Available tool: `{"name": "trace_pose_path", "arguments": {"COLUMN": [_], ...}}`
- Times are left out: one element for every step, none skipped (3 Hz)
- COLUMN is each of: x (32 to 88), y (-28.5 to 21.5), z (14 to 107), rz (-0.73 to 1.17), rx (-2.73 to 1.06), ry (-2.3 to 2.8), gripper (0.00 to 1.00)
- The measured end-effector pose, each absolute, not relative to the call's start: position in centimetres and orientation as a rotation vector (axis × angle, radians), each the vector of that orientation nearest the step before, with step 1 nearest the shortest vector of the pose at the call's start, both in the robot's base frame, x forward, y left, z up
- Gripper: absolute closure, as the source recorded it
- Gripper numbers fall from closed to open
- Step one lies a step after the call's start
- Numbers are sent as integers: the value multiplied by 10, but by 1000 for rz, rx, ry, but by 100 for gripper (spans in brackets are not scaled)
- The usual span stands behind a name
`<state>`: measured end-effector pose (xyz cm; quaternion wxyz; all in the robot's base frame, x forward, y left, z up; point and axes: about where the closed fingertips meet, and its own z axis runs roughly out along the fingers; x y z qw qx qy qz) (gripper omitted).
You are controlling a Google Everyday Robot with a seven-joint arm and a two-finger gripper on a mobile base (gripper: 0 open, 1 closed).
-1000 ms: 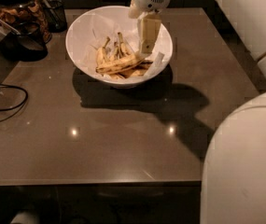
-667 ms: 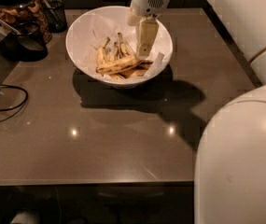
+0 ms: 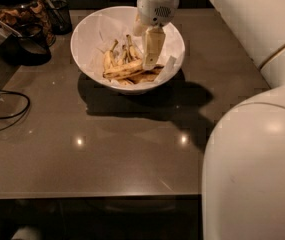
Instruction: Pick banana from white bowl
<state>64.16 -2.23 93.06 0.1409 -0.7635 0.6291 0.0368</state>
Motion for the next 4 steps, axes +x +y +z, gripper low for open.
{"name": "trace_pose_path", "arguments": {"x": [637,635,634,634], "y": [-14,-9,-4,-2], "z": [919,907,898,890], "rz": [143,178,206,229], "rx": [-2228,-2246,-2263,-2278], "ry": [1809,1810,1806,1805], "gripper": [25,28,29,29]}}
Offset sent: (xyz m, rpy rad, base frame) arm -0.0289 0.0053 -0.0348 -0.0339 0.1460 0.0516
